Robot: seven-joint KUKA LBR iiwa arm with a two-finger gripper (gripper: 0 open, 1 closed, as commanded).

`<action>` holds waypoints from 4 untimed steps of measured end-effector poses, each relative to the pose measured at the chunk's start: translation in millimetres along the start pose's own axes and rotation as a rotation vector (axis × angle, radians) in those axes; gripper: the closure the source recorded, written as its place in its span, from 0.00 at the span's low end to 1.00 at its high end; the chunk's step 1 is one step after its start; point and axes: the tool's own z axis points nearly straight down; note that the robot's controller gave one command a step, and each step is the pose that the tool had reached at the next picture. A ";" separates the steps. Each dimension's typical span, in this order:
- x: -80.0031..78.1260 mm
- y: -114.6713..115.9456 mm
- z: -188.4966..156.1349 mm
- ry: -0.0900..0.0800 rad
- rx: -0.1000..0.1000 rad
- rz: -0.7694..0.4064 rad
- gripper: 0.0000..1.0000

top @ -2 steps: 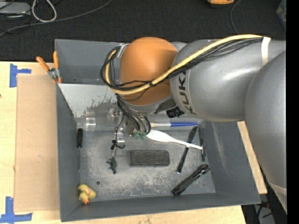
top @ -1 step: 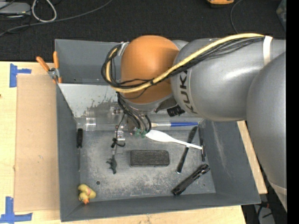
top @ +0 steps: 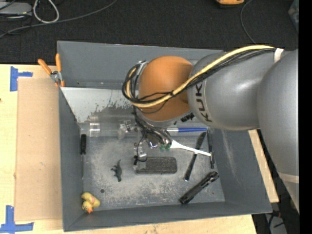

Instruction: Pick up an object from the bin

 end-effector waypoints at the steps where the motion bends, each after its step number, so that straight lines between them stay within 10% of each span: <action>1: 14.5 -32.9 15.9 0.009 0.000 -0.006 0.00; 2: 31.6 -66.7 23.6 0.008 0.001 0.114 0.00; 3: 39.6 -91.2 50.2 0.007 0.000 -0.168 0.00; 4: 54.5 -114.3 81.6 0.008 0.000 0.027 1.00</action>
Offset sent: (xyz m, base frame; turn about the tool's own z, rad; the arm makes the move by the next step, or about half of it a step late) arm -0.0201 -0.1102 -0.0338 -0.1754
